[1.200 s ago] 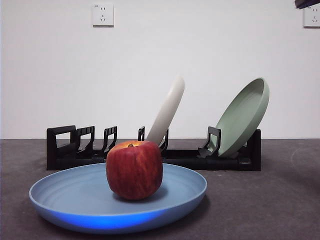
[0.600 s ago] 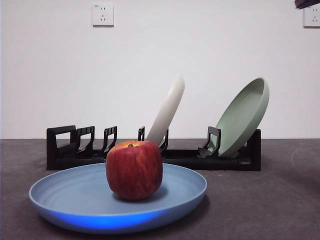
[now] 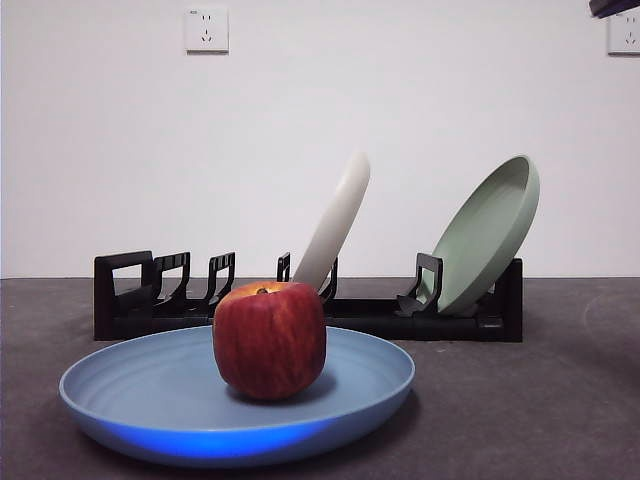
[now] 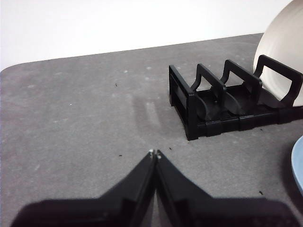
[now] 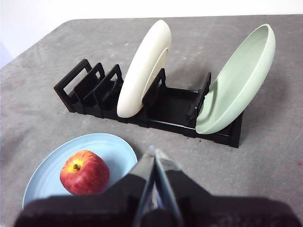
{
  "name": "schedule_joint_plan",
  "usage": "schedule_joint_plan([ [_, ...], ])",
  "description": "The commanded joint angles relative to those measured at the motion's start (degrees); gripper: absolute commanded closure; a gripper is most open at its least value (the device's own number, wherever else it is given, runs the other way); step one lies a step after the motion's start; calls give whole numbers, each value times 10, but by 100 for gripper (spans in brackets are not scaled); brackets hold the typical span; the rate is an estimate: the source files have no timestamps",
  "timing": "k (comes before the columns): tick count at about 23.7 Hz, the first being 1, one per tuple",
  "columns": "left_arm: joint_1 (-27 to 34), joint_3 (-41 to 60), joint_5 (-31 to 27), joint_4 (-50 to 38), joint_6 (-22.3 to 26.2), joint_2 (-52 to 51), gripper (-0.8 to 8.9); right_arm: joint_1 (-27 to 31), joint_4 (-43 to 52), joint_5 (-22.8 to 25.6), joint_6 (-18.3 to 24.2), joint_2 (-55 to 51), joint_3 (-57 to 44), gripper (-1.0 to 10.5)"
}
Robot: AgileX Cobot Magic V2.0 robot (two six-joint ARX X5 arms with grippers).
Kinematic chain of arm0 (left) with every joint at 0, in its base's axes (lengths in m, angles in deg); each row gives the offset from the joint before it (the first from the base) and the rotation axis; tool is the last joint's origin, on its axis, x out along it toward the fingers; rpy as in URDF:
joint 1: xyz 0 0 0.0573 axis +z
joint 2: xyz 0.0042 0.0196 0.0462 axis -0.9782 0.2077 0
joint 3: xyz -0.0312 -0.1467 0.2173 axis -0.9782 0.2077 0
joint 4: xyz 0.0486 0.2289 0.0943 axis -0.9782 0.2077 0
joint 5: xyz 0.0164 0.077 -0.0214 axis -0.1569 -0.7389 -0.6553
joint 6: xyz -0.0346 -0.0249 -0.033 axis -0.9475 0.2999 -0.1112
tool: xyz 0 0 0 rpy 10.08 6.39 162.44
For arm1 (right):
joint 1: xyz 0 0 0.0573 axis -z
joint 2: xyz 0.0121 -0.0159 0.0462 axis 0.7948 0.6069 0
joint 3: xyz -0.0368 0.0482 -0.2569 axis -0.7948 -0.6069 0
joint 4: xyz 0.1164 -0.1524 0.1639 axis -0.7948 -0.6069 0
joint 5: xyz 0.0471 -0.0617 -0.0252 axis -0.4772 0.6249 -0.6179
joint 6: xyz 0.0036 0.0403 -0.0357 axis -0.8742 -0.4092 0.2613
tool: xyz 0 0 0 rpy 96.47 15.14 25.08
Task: Take the blue plate from the plate rack,put the plate on the table,take the apple from the table,put the apple in the plate
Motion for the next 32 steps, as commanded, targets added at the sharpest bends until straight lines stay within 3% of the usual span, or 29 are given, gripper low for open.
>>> schedule_joint_plan([
  [1,2,6,0,3,6,-2,817,2,-1,36,76,-8,-2,946],
  [3,2,6,0,3,6,-2,817,33,-3,80,126,-22,-2,946],
  [6,2,6,0,3,6,-2,817,145,-2,55,147,-38,-6,946],
  [9,2,6,0,3,6,-2,817,291,26,-50,162,-56,-31,946],
  [11,2,6,0,3,5,-2,817,377,89,-165,182,-72,-71,946],
  [15,2,6,0,3,5,-2,817,464,169,-281,186,-110,-139,946],
  [17,2,6,0,3,5,-2,817,489,195,-304,185,-132,-172,946],
  [20,2,6,0,3,5,-2,817,506,212,-302,184,-169,-220,946],
  [26,2,6,0,3,6,-2,817,508,216,-299,180,-233,-301,946],
  [32,2,6,0,3,5,-2,817,496,216,-298,151,-275,-355,946],
])
